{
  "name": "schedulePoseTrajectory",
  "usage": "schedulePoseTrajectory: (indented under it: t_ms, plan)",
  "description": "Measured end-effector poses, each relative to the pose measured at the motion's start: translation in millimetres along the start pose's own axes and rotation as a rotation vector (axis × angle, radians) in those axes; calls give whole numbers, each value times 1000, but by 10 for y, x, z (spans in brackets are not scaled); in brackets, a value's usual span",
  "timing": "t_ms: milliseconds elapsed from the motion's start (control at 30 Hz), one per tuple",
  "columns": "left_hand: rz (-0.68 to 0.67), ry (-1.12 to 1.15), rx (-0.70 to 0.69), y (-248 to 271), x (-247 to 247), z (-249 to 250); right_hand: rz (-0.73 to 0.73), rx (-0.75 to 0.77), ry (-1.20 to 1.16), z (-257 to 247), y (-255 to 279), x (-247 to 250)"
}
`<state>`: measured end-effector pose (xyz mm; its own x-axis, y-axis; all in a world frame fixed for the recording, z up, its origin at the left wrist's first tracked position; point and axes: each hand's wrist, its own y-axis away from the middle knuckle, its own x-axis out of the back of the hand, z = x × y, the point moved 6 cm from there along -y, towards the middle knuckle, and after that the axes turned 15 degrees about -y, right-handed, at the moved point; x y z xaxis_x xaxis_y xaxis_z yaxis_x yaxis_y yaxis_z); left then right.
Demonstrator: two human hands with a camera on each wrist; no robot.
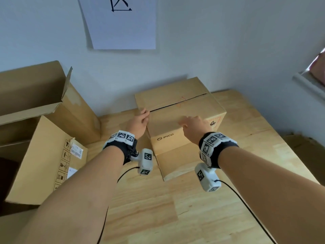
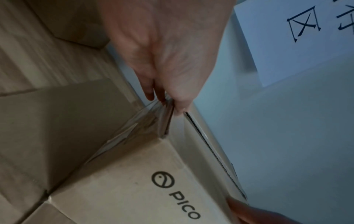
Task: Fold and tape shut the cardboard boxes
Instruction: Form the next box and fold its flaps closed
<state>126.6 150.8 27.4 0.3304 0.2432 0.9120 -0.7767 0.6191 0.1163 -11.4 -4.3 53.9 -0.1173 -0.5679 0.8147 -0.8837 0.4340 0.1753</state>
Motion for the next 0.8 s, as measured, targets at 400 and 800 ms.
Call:
schedulePoseTrajectory:
  t_ms: [400, 800]
  plan:
    - [-24, 90, -40, -38, -35, -135, -224, 78, 96, -455, -406, -573]
    - [92, 756, 384, -96, 37, -547, -290, 52, 181, -363, -458, -694]
